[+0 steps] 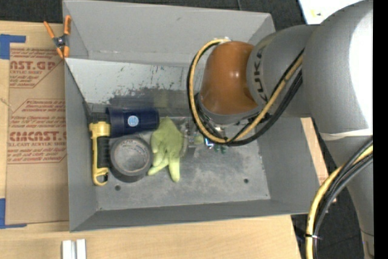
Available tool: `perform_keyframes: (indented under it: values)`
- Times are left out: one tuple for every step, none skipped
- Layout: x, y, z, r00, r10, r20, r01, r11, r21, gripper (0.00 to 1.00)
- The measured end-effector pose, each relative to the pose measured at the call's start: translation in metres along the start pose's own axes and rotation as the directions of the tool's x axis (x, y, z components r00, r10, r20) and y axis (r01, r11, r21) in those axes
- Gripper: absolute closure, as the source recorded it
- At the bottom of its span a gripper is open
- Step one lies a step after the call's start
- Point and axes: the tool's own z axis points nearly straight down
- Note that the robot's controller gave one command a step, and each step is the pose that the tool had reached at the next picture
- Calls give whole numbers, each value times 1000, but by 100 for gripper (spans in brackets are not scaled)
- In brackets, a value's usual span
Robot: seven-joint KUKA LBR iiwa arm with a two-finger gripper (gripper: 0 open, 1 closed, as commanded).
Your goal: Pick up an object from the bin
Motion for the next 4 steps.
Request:
perform_keyframes:
  values:
    - [7, 7, -10, 1000, 24, 2, -24, 1000, -2, 100]
    - [8, 5, -24, 1000, 31, 3, -31, 1000, -2, 100]
    - [7, 9, -18, 999, 42, 10, -42, 999, -2, 100]
    - [20, 17, 15, 997, -81, 10, 81, 997, 1, 100]
